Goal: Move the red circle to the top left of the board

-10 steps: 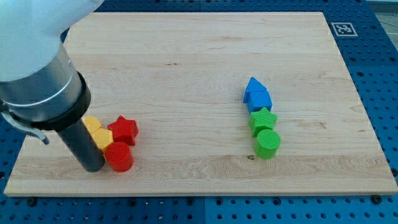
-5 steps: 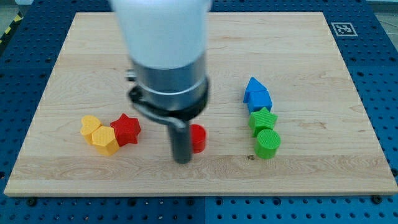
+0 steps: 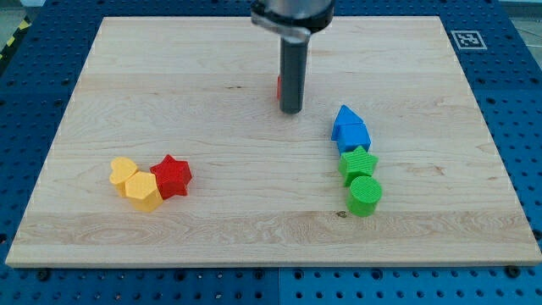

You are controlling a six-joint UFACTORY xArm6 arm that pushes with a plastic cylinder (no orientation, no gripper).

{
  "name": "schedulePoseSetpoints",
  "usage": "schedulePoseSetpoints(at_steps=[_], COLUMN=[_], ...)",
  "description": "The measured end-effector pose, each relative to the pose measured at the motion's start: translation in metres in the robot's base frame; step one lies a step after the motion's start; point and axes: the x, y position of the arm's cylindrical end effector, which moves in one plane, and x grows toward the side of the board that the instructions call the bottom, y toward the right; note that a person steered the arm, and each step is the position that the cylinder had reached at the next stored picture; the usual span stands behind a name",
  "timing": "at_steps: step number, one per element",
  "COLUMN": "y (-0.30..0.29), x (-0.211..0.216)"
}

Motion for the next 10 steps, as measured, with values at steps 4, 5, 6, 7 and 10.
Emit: schedulePoseSetpoints(at_steps=[4, 5, 6, 7, 10], y=[0.016, 0.053, 0.026, -0.017, -0.17], x=[-0.115, -0.108, -0.083, -0.076, -0.092])
